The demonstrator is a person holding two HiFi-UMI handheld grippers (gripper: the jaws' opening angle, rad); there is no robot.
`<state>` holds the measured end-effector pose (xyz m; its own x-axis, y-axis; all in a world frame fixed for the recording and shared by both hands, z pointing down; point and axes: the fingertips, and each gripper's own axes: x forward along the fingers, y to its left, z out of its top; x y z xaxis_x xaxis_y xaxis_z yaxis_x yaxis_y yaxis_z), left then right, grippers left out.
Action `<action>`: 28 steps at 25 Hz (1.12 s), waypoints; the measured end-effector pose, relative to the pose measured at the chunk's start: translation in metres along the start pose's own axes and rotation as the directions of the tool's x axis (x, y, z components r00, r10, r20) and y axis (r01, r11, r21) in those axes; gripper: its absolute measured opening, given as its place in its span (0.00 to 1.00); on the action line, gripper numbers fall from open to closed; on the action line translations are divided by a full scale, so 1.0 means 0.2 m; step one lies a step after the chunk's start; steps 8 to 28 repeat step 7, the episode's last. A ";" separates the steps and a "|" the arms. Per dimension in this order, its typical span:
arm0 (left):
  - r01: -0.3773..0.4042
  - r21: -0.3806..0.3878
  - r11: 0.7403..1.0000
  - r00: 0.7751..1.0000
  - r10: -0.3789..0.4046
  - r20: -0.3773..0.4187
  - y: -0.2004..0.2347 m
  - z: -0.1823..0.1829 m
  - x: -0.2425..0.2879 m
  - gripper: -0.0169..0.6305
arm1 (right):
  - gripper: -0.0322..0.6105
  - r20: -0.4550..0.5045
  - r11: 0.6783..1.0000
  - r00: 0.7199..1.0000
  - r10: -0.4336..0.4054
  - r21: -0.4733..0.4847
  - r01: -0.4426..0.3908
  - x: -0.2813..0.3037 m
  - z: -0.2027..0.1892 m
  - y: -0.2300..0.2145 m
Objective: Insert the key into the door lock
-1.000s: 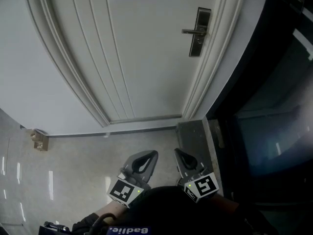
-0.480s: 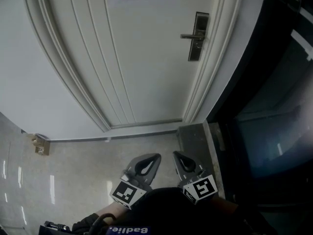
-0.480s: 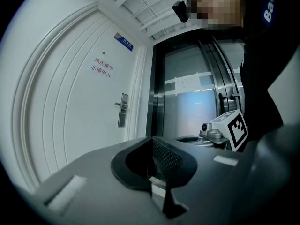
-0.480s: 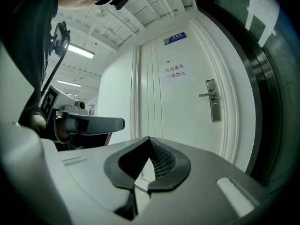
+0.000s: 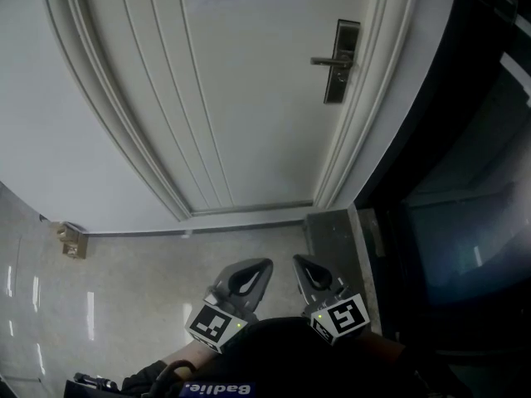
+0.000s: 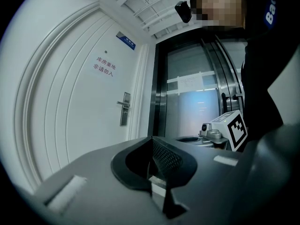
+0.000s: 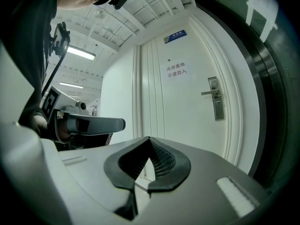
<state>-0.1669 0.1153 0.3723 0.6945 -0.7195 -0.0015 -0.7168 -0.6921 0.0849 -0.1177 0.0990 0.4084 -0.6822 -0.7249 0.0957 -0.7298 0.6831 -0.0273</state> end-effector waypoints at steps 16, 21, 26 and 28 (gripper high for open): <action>-0.008 0.002 1.000 1.000 0.008 -0.009 0.00 -0.02 -0.02 0.05 | 0.05 -0.004 1.000 1.000 0.017 -0.003 -0.017 -0.01 0.01 0.02; -0.008 0.002 1.000 1.000 0.008 -0.009 0.00 -0.02 -0.02 0.05 | 0.05 -0.004 1.000 1.000 0.017 -0.003 -0.017 -0.01 0.01 0.02; -0.008 0.002 1.000 1.000 0.008 -0.009 0.00 -0.02 -0.02 0.05 | 0.05 -0.004 1.000 1.000 0.017 -0.003 -0.017 -0.01 0.01 0.02; -0.008 0.002 1.000 1.000 0.008 -0.009 0.00 -0.02 -0.02 0.05 | 0.05 -0.004 1.000 1.000 0.017 -0.003 -0.017 -0.01 0.01 0.02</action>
